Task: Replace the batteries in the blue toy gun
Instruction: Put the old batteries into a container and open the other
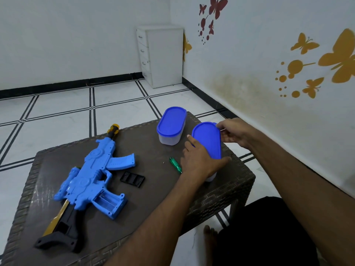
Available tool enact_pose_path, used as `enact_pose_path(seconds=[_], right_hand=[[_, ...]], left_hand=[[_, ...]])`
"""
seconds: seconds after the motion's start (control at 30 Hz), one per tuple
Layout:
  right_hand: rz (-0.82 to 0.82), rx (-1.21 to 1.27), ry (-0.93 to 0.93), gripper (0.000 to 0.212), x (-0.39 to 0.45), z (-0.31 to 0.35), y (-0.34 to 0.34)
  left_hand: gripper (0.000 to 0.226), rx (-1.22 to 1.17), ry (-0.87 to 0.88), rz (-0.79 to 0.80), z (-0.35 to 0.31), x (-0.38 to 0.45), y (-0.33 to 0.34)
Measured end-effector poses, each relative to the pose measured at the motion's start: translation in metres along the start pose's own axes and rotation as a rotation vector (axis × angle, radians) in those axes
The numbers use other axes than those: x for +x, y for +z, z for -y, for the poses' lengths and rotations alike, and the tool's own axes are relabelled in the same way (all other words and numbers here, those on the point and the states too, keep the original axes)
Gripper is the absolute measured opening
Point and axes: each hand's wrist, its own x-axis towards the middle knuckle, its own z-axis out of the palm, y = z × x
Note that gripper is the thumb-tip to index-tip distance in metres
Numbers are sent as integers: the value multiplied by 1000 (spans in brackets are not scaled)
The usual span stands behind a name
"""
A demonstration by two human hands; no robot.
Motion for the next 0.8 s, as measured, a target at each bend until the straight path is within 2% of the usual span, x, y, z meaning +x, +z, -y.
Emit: enact_pose_path(seconds=[0.27,0.37,0.47,0.53,0.6,0.63,0.7,0.77,0.8], right_hand=[[-20,79,-59,20,-10,-3,5],[-76,74,-99,23,-13,-3,10],[-133,74,-97,18,-11,-8,11],[-176,71,-110,13,-11,-13,10],[-212,-33,-141,14,-15,-18,8],[-192,-151,-134,17,-19,-20,7],[-26,-415,-64,20,-32,-23,8],[146,-553,-30,14,-42,-27,12],[169,-595,-57,11,-44,-30,13]], left_hand=[[118,6,16,-47,-3,-1,3],[108,5,62,2,2,-1,-4],[87,-246,31,57,1,-2,-19],[61,-519,-12,51,2,-4,-31],[40,-660,-62,62,9,-6,-41],[35,-657,-75,45,14,-6,-45],[24,-597,-116,-27,27,-7,-50],[17,-542,-155,-62,39,-7,-53],[16,-531,-174,-54,43,-8,-54]])
